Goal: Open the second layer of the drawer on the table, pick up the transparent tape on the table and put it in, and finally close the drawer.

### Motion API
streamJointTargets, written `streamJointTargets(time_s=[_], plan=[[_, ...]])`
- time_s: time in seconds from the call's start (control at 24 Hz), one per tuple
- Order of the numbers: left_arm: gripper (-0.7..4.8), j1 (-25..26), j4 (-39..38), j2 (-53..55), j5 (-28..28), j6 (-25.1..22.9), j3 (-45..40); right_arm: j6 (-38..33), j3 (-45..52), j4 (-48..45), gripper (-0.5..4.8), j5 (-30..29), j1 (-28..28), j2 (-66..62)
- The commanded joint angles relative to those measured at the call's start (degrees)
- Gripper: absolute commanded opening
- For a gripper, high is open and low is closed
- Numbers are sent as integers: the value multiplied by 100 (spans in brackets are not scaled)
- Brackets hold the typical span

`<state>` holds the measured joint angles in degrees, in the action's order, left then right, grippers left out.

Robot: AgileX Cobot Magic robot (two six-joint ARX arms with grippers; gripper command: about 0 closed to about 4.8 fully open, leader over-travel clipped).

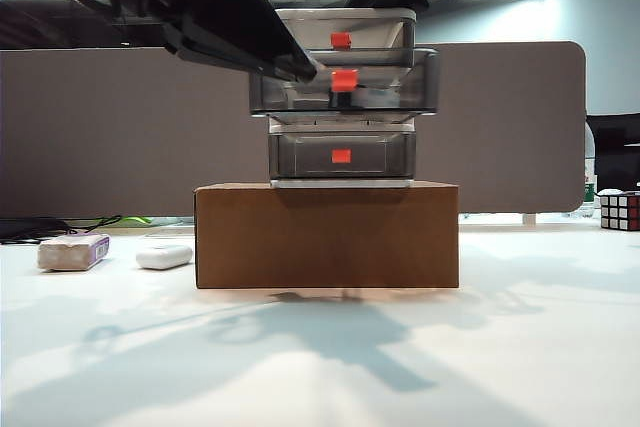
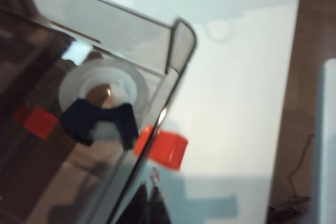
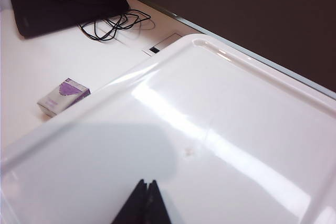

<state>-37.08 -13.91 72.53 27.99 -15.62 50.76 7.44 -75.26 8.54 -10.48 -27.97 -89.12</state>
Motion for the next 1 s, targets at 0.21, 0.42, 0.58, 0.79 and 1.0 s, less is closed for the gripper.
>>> streamJointTargets(time_s=[0.21, 0.42, 0.58, 0.79, 1.0], plan=[[-6, 9, 1360, 476, -879, 2, 15, 210, 9, 487, -5, 55, -2, 0], [-6, 9, 2085, 809, -1270, 129, 15, 212, 9, 586, -5, 55, -2, 0], [-6, 9, 2868, 1165, -1685, 238, 15, 210, 9, 625, -5, 55, -2, 0], [-6, 4, 2964, 1305, -2011, 236, 13, 214, 7, 619, -5, 52, -2, 2], [-6, 2, 1451, 205, -1491, -302, -9, 485, 13, 459, -5, -13, -11, 496]])
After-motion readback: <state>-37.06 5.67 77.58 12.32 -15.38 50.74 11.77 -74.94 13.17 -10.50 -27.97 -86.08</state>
